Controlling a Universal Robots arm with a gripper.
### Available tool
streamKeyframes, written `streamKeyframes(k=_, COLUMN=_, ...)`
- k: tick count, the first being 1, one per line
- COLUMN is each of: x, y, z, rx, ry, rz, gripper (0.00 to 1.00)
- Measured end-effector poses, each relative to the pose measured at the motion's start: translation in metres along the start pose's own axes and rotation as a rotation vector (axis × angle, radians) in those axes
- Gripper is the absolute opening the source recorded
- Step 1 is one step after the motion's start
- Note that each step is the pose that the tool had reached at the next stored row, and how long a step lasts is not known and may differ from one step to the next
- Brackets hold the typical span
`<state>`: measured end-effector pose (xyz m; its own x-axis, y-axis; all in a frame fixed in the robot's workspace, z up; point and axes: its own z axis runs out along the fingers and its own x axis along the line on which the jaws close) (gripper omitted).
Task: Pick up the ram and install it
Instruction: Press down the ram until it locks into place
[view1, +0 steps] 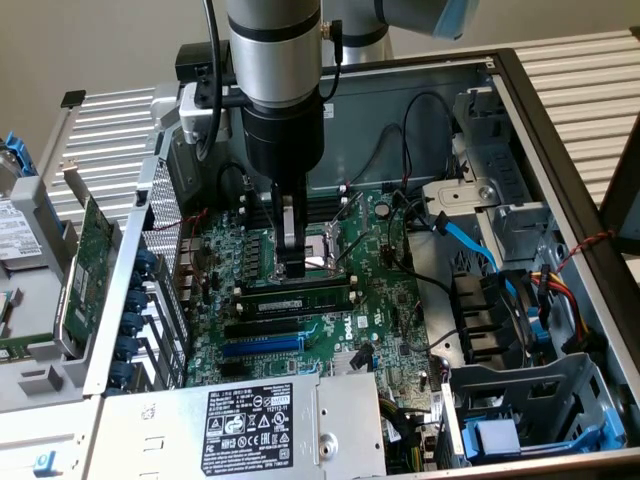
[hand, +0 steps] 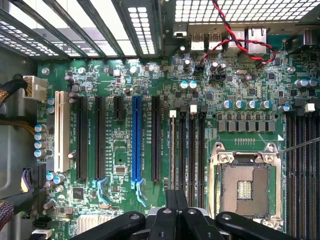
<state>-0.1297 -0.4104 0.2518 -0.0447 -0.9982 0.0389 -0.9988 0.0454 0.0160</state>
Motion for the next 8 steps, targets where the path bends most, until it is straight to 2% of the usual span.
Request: streamKeyframes(k=8, x=0.0, y=0.0, z=0.0, rx=-0.0044, ry=-0.0022, rz=0.113, gripper=0.1)
